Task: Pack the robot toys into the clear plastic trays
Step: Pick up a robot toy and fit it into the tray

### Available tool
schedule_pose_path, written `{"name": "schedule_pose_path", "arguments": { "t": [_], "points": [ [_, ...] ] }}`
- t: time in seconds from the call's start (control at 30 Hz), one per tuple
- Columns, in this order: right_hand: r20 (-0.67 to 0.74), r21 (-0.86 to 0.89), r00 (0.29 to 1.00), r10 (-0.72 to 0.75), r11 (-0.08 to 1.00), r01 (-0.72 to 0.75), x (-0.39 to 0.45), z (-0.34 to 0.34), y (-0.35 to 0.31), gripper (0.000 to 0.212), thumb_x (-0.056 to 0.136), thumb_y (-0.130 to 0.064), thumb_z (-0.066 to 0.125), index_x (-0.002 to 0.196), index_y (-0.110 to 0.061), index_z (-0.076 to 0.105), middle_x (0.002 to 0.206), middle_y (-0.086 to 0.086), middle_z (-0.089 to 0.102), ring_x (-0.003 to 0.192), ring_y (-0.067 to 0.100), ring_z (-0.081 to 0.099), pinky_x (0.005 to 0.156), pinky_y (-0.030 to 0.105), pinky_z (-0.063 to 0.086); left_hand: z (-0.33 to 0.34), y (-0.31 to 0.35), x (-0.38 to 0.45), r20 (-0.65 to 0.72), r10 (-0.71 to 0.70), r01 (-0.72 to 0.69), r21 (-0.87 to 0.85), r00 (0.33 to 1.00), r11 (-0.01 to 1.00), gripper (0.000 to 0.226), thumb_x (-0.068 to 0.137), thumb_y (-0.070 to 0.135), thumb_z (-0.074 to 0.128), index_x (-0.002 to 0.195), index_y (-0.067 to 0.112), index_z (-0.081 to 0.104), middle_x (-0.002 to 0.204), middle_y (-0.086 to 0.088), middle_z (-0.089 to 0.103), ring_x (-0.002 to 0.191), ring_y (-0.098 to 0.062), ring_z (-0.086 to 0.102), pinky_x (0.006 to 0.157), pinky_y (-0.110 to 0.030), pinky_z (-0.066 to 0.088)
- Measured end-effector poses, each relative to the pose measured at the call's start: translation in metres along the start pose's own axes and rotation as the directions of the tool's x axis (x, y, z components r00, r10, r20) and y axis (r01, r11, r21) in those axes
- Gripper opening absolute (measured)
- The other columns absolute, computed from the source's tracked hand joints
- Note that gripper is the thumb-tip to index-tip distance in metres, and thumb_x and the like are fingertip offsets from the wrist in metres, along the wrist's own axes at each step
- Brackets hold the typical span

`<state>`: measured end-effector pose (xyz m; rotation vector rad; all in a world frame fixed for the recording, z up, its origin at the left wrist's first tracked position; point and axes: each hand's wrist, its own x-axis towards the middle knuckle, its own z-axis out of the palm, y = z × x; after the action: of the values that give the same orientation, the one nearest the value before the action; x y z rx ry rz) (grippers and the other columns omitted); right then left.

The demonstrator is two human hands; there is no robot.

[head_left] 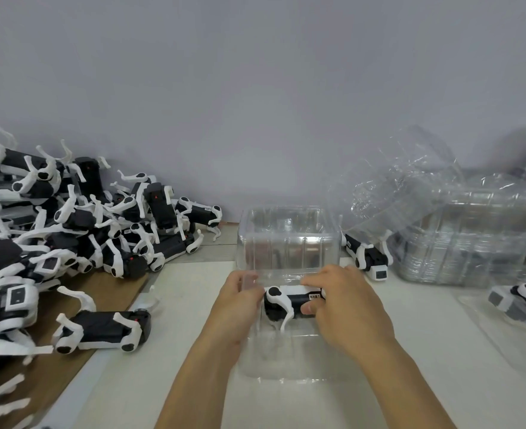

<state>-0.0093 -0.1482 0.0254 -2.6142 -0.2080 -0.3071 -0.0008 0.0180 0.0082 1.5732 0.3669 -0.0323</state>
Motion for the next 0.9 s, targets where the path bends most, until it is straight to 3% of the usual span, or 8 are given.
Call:
{"name": "schedule_pose_path", "arguments": {
  "t": [0.1, 0.3, 0.43, 0.57, 0.77, 0.9],
  "points": [
    [-0.013, -0.012, 1.000, 0.011, 1.000, -0.011, 0.001, 0.002, 0.001, 0.008, 0.087, -0.019, 0.068, 0.094, -0.023, 0.068, 0.101, -0.013, 0.058, 0.098, 0.013, 0.038, 0.078, 0.038, 0.050, 0.002, -0.001, 0.001, -0.077, 0.030, -0.026, 0.052, 0.997, 0.998, 0.024, 0.089, 0.011, 0.061, 0.101, 0.032, 0.063, 0.115, 0.004, 0.061, 0.099, -0.020, 0.062, 0.072, -0.032, 0.047],
    [0.005, 0.069, 0.999, 0.035, 0.997, -0.035, 0.002, 0.002, 0.001, 0.028, 0.084, -0.022, 0.074, 0.106, -0.038, 0.070, 0.107, -0.015, 0.054, 0.110, 0.013, 0.045, 0.076, 0.031, 0.040, 0.003, 0.001, -0.002, -0.093, 0.036, -0.031, 0.057, 0.995, 0.998, 0.024, 0.089, 0.011, 0.058, 0.101, 0.030, 0.064, 0.112, 0.005, 0.061, 0.096, -0.018, 0.061, 0.069, -0.031, 0.045],
    [-0.052, 0.088, 0.996, -0.074, 0.993, 0.079, 0.003, -0.002, 0.001, 0.038, 0.082, -0.032, 0.077, 0.117, -0.041, 0.068, 0.111, -0.022, 0.049, 0.109, 0.004, 0.038, 0.091, 0.026, 0.035, 0.002, 0.002, -0.002, -0.090, 0.041, -0.037, 0.045, 0.995, 0.998, 0.025, 0.089, 0.009, 0.056, 0.102, 0.029, 0.064, 0.113, 0.007, 0.061, 0.097, -0.017, 0.061, 0.067, -0.030, 0.044],
    [-0.107, 0.045, 0.983, -0.147, 0.987, 0.152, 0.001, 0.001, -0.013, 0.025, 0.080, -0.055, 0.072, 0.103, -0.047, 0.071, 0.104, -0.024, 0.050, 0.105, 0.003, 0.034, 0.087, 0.029, 0.016, 0.003, 0.003, -0.004, -0.091, 0.041, -0.036, 0.051, 0.995, 0.998, 0.026, 0.089, 0.008, 0.056, 0.103, 0.029, 0.062, 0.112, 0.006, 0.061, 0.095, -0.018, 0.062, 0.066, -0.031, 0.044],
    [-0.075, 0.005, 0.982, -0.175, 0.984, 0.176, -0.003, 0.008, -0.021, 0.010, 0.086, -0.046, 0.070, 0.092, -0.041, 0.076, 0.103, -0.025, 0.049, 0.108, 0.005, 0.030, 0.084, 0.030, 0.012, 0.002, 0.004, -0.006, -0.062, 0.051, -0.047, 0.066, 0.997, 0.997, 0.030, 0.089, 0.008, 0.055, 0.110, 0.029, 0.058, 0.118, 0.007, 0.059, 0.100, -0.018, 0.061, 0.072, -0.031, 0.045],
    [-0.107, -0.029, 0.980, -0.168, 0.986, 0.166, -0.004, 0.010, -0.021, 0.011, 0.086, -0.050, 0.068, 0.095, -0.047, 0.075, 0.112, -0.023, 0.050, 0.114, 0.007, 0.025, 0.085, 0.029, 0.012, 0.000, 0.004, -0.007, 0.018, 0.049, -0.050, 0.089, 0.999, 0.995, 0.028, 0.094, 0.031, 0.058, 0.121, 0.033, 0.050, 0.126, 0.013, 0.055, 0.107, -0.010, 0.057, 0.081, -0.032, 0.046]
  ]
}}
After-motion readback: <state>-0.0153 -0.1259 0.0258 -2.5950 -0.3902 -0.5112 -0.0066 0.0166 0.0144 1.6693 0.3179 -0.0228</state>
